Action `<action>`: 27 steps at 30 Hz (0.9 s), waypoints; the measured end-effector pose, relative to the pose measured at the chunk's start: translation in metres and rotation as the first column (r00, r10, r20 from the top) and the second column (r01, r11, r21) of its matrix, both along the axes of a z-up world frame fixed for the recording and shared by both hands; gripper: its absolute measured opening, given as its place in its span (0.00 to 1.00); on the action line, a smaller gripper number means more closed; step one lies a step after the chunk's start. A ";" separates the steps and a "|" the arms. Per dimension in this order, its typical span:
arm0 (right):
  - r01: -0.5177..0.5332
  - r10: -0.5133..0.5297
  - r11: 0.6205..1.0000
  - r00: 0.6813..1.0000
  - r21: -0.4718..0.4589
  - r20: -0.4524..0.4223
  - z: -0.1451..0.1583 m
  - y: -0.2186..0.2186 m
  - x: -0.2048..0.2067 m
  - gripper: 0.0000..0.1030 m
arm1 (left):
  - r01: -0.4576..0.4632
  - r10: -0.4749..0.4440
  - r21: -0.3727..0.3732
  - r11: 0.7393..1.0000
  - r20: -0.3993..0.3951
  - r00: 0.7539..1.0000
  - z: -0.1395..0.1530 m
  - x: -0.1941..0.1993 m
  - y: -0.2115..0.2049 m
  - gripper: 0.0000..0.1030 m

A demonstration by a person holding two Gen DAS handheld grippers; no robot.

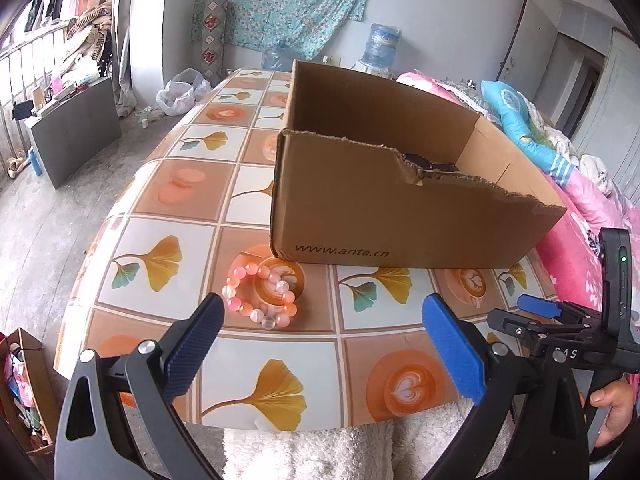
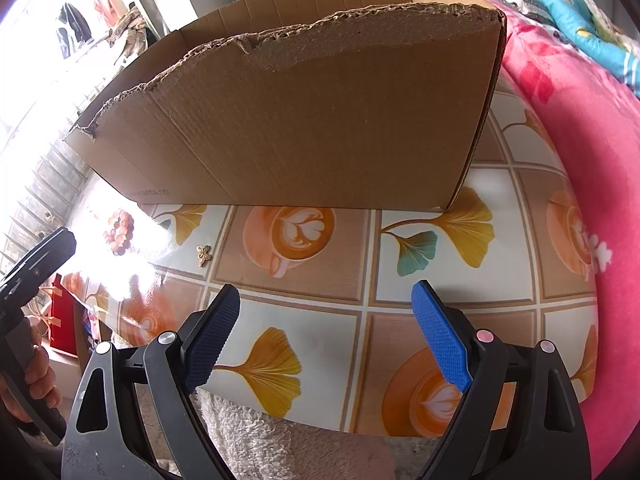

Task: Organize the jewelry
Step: 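Move the left tool toward the pink bead bracelet while the right tool nears the gold butterfly charm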

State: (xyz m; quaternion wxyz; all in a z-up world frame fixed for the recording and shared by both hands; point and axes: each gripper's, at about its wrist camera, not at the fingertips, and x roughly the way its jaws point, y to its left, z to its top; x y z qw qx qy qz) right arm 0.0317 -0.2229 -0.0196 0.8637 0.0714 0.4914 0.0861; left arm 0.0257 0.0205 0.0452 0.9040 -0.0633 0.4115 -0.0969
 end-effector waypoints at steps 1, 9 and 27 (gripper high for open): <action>-0.002 0.003 1.000 1.000 -0.002 0.002 0.000 0.000 0.000 0.82 | 0.009 -0.009 -0.028 1.000 0.005 1.000 0.000 -0.001 0.003 0.94; -0.013 0.013 0.999 1.000 -0.031 0.009 -0.004 0.009 -0.001 0.85 | 0.069 -0.064 -0.133 0.989 0.046 0.997 0.000 -0.004 0.018 0.94; -0.001 0.001 0.998 1.000 -0.057 0.003 -0.008 0.018 0.006 0.85 | 0.238 -0.232 0.107 0.965 -0.070 0.970 -0.038 0.040 -0.005 0.49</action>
